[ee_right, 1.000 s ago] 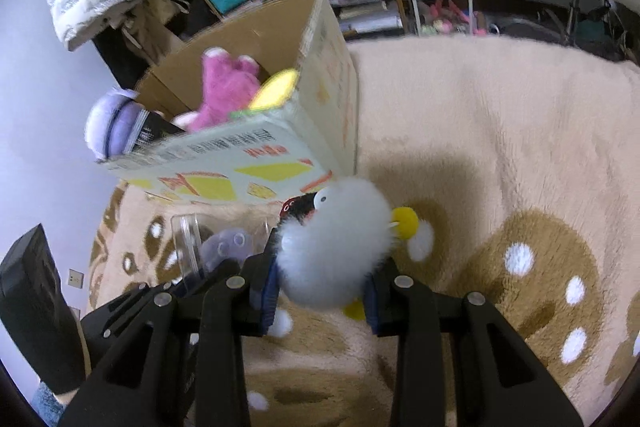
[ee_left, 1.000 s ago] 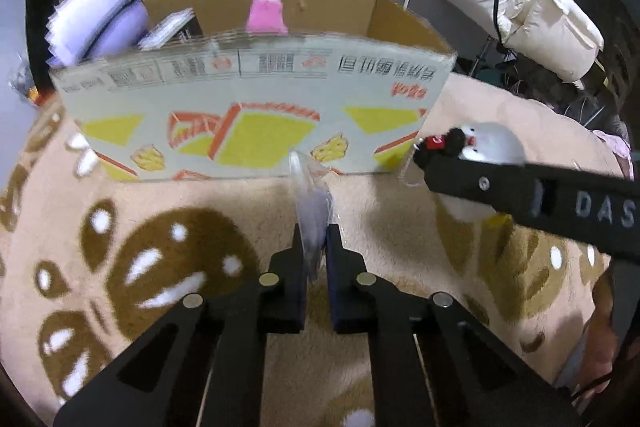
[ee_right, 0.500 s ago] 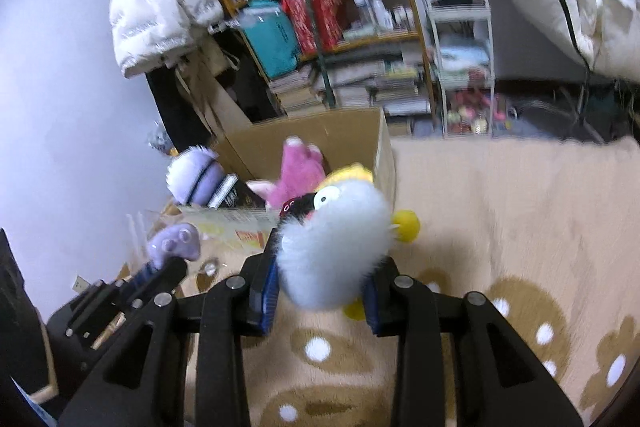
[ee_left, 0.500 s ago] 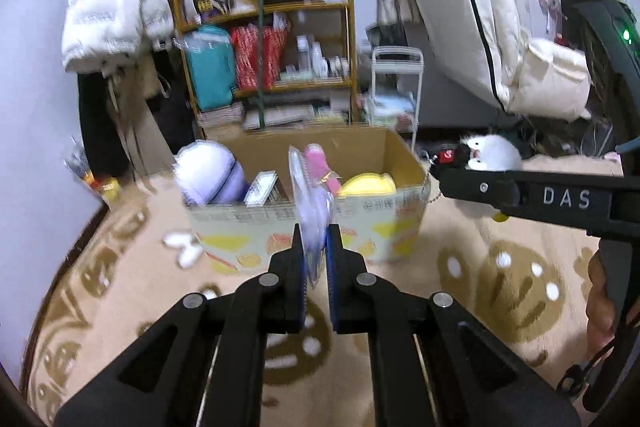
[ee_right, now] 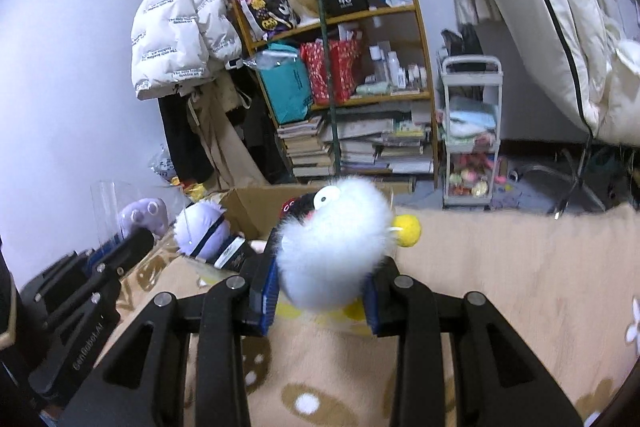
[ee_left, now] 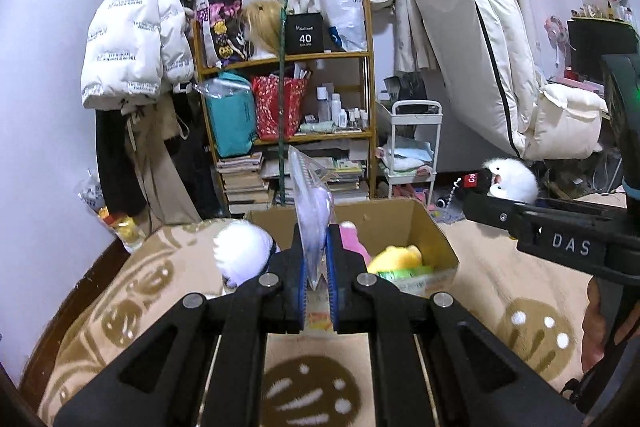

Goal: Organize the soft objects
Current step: 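Lift the bagged toy and chick plush and carry both over the box, then open both tools to drop the bagged toy and chick plush into the box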

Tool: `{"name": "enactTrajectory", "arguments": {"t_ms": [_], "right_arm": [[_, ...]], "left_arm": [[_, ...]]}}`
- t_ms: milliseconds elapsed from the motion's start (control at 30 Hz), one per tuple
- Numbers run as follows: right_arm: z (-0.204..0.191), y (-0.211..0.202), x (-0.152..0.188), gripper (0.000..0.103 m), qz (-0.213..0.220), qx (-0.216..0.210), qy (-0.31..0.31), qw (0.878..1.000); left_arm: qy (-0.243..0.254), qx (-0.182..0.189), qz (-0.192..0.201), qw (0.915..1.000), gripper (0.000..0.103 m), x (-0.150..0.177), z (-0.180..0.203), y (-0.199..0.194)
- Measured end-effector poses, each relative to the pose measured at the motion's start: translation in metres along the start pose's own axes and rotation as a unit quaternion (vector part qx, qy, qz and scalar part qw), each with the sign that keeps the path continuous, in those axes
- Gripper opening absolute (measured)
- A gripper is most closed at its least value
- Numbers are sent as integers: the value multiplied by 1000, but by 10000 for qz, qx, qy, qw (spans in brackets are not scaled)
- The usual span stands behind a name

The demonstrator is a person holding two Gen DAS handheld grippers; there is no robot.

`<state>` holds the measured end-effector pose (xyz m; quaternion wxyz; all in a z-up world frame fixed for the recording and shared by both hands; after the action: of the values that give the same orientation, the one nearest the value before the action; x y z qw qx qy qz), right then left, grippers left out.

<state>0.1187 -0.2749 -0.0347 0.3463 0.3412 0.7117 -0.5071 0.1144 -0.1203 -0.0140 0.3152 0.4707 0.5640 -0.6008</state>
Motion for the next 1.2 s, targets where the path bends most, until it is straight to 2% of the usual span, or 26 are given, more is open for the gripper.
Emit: {"name": "enactTrajectory", "arguments": {"t_ms": [200,367,600,900,1033,1200], "right_arm": [[0,11,-12,36,186,-45,-179,9997],[-2,27,-14,36,221,-128,-201,9995],[12,53,-3,36,-45,-295,-26,9996],[28,75,6,37,-135,-528,279,9981],[34,83,10,39,-241,-680,484,9962],[31,87,13,39,-327,-711,412,9961]], "left_arm": [[151,68,107,9998,8,-14,2,14],[186,129,16,9997,8,-13,2,34],[-71,260,-157,9995,9,0,3,66],[-16,440,-464,9980,12,17,10,92],[27,411,-537,9977,13,21,11,97],[-77,348,-632,9974,14,23,5,97]]}}
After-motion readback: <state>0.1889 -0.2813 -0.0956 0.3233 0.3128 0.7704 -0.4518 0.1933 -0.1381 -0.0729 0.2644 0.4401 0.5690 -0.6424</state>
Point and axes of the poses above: each gripper's, at about its wrist camera, not at the fingertips, and y roughly the way its jaws point, z to its right, x to its underside, the point moved 1 cm from there along y, roughly the way its jaws point, and after that the axes turned 2 degrees about z, right-handed, at the moved point
